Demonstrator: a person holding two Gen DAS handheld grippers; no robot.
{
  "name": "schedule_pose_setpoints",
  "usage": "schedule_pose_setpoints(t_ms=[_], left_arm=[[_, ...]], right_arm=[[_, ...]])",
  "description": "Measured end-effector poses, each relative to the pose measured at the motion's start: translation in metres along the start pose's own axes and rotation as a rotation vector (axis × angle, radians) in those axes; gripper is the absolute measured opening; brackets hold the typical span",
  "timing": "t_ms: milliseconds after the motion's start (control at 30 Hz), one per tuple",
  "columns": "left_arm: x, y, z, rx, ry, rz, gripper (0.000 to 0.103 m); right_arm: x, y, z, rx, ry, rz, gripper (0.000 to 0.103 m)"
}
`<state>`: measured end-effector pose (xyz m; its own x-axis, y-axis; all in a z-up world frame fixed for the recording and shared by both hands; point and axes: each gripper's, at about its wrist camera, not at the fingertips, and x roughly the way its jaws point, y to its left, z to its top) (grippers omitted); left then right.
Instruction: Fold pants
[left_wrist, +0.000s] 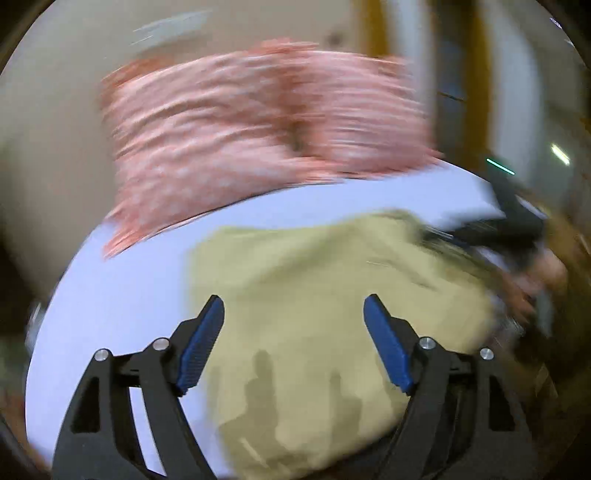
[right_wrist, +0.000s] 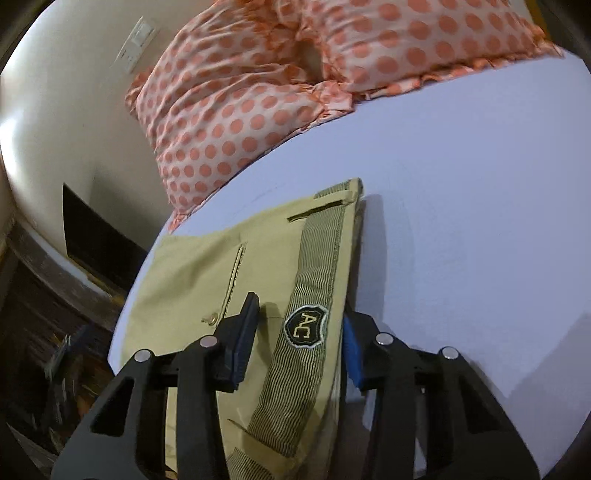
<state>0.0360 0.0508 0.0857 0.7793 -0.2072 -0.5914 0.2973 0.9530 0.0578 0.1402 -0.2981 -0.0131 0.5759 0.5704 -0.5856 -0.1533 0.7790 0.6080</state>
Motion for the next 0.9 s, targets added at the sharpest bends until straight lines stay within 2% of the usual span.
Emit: schedule_pose_setpoints(t_ms=[33, 100, 200, 233, 300, 367, 433, 500, 600, 700, 767, 800, 900], left_arm=[[0.01, 0.018, 0.002, -0.055, 0.027, 0.016, 0.078], [0.039, 0.05, 0.004, -0.169, 0.137, 0.014, 0.078], [0.077, 0.068, 0.003, -0.255, 0.258, -0.117, 0.078], [0.085, 0.068, 0.002, -0.275, 0.286, -0.173, 0.078], [0.095, 0.067, -0.003, -0.324, 0.316, -0.267, 0.076], [0.1, 0.067, -0.004, -0.333, 0.307, -0.284, 0.07], [0.102, 0.066, -0.002, -0.339, 0.315, -0.279, 0.034], [0.102, 0.067, 0.006, -0.339, 0.323, -0.281, 0.02], [0.106, 0.062, 0.026, -0.292, 0.306, -0.248, 0.015], [0.115, 0.051, 0.061, -0.238, 0.223, -0.193, 0.014], [0.134, 0.044, 0.082, -0.21, 0.183, -0.122, 0.015], [0.145, 0.041, 0.087, -0.202, 0.184, -0.091, 0.018], [0.176, 0.034, 0.094, -0.182, 0.257, 0.071, 0.022]], right_arm=[[0.001, -0.003, 0.001, 0.017, 0.0, 0.011, 0.043], [0.003, -0.009, 0.004, 0.043, 0.002, 0.041, 0.04], [0.005, -0.008, 0.005, 0.027, 0.036, 0.078, 0.039], [0.006, -0.009, 0.006, 0.035, 0.06, 0.117, 0.034], [0.01, -0.016, 0.005, 0.073, 0.104, 0.191, 0.023], [0.013, -0.025, 0.006, 0.132, 0.126, 0.28, 0.018], [0.017, -0.034, 0.006, 0.224, 0.147, 0.386, 0.016], [0.018, -0.031, 0.011, 0.229, 0.146, 0.404, 0.015], [0.014, -0.015, 0.036, 0.174, 0.122, 0.383, 0.014], [0.006, -0.001, 0.071, 0.116, 0.032, 0.342, 0.014], [0.005, 0.001, 0.095, 0.097, -0.044, 0.266, 0.014], [0.008, 0.0, 0.1, 0.088, -0.063, 0.215, 0.014], [0.022, -0.001, 0.107, 0.011, -0.053, -0.113, 0.022]])
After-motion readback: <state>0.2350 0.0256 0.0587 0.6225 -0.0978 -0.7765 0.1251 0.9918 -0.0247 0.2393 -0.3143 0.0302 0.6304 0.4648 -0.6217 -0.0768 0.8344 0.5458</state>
